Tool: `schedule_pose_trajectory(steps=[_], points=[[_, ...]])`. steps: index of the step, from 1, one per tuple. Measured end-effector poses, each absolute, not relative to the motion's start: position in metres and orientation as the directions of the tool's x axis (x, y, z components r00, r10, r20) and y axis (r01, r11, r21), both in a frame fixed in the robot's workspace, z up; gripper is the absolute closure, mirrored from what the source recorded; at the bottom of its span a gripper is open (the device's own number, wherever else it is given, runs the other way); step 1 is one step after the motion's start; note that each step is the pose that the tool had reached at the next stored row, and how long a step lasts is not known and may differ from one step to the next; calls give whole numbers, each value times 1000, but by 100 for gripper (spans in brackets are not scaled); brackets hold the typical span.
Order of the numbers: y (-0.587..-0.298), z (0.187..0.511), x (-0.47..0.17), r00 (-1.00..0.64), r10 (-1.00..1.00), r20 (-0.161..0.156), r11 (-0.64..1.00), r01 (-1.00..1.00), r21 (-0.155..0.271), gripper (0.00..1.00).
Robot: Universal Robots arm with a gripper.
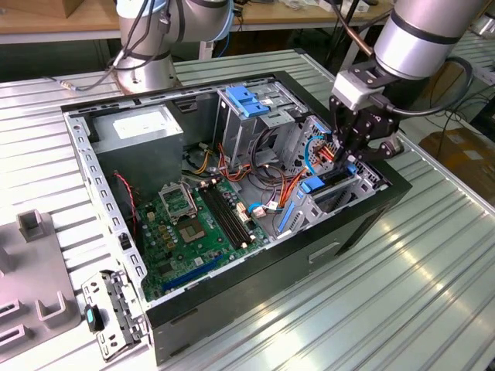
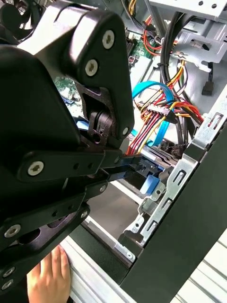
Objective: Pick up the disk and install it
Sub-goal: 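Insert the first disk wire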
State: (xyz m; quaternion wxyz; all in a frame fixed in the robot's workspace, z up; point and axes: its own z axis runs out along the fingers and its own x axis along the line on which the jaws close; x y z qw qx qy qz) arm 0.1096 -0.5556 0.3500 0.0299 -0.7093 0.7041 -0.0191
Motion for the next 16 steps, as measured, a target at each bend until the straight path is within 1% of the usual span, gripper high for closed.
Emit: schedule_pose_trajectory(steps=[6, 16], points=[[-556, 343, 110, 2, -1000, -15, -1, -998, -69, 82], [-557, 343, 110, -19, -1000, -19, 21, -997, -69, 82]])
